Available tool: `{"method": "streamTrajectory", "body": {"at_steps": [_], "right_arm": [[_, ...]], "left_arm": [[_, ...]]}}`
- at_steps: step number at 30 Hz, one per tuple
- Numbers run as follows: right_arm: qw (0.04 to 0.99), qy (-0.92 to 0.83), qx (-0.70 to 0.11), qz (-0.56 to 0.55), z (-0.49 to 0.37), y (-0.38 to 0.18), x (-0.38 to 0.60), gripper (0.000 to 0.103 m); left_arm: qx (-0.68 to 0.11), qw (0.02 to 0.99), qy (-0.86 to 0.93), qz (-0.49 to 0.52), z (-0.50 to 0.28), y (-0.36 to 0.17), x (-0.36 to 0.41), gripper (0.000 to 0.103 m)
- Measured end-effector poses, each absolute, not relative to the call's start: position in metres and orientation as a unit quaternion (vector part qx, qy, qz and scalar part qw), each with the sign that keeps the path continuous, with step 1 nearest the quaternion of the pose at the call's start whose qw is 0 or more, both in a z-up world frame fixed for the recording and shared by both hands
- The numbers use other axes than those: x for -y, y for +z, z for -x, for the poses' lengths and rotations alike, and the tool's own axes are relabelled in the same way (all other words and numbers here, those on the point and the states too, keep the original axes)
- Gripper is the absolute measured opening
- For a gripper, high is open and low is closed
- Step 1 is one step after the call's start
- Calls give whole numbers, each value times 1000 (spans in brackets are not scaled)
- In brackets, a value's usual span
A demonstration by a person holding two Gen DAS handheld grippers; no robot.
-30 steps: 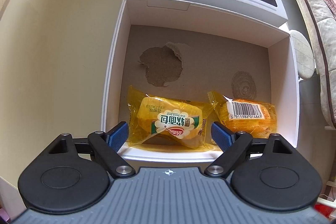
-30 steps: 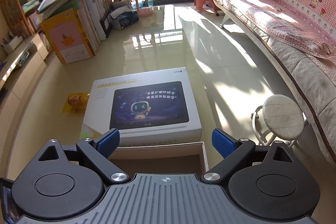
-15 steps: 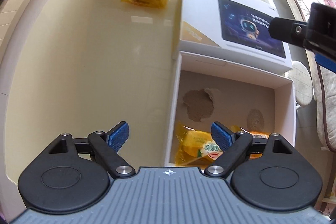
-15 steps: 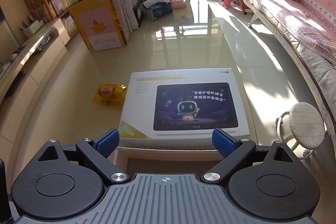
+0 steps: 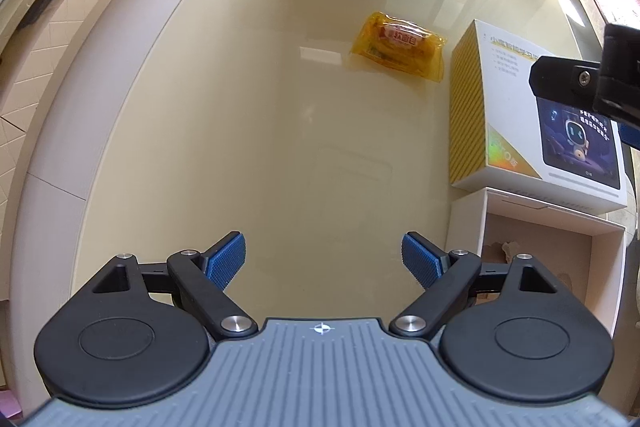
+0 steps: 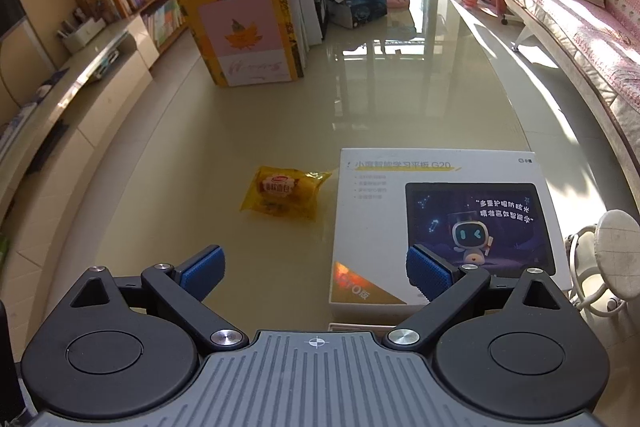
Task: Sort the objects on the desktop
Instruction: 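Withdraw the left tool while the right tool approaches the red-label bread packet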
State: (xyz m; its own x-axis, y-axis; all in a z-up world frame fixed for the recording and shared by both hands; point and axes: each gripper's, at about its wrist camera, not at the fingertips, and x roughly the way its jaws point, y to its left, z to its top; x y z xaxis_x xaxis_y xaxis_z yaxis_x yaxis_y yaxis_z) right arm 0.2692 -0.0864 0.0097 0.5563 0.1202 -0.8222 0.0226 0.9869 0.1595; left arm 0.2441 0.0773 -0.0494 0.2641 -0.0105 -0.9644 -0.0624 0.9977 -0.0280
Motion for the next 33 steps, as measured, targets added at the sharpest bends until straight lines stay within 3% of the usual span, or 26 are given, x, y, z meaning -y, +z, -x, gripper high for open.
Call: {"method": "streamTrajectory", "body": {"at_steps": [33], "right_arm": [[832,-18,-552,-51,-417,-86,7,103]], "left_arm": [[-629,776,24,41,-290,-89,-141,103]]}}
